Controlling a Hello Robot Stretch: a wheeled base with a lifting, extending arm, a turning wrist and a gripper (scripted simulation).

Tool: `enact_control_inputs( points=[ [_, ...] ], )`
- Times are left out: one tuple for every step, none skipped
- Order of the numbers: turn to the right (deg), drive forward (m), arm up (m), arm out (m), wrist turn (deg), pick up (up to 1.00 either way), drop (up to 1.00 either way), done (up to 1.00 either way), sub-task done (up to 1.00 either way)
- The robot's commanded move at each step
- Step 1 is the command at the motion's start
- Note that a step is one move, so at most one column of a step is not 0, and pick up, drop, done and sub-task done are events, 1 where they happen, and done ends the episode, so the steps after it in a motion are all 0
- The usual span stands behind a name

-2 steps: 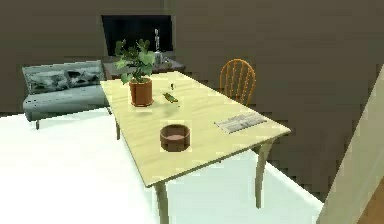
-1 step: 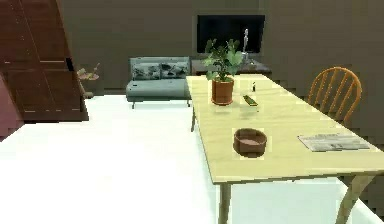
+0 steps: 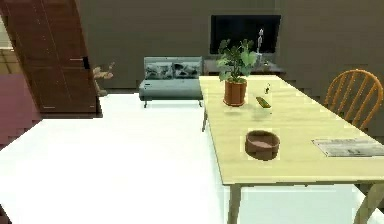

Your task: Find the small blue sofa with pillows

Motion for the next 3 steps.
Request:
enact_control_inputs(
  points=[
    [0.0,0.3,0.0,0.0,0.0,0.0,0.0,0.0,0.0],
    [-45.0,0.0,0.0,0.0,0.0,0.0,0.0,0.0,0.0],
    [0.0,0.35,0.0,0.0,0.0,0.0,0.0,0.0,0.0]
  ],
)
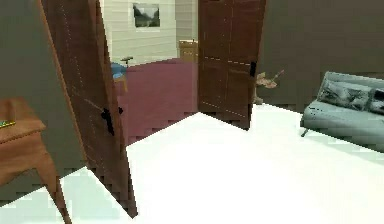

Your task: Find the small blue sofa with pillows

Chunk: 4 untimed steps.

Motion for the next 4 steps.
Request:
enact_control_inputs(
  points=[
    [42.0,0.0,0.0,0.0,0.0,0.0,0.0,0.0,0.0],
    [0.0,1.0,0.0,0.0,0.0,0.0,0.0,0.0,0.0],
    [3.0,0.0,0.0,0.0,0.0,0.0,0.0,0.0,0.0],
    [0.0,0.8,0.0,0.0,0.0,0.0,0.0,0.0,0.0]
  ],
)
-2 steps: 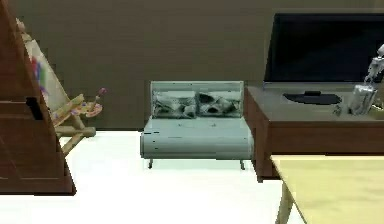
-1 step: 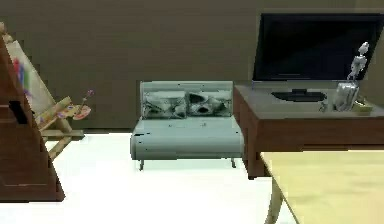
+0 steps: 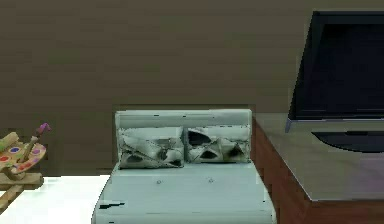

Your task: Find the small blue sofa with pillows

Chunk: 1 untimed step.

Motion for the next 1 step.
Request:
enact_control_inputs(
  points=[
    [0.0,0.0,0.0,0.0,0.0,0.0,0.0,1.0,0.0]
  ],
)
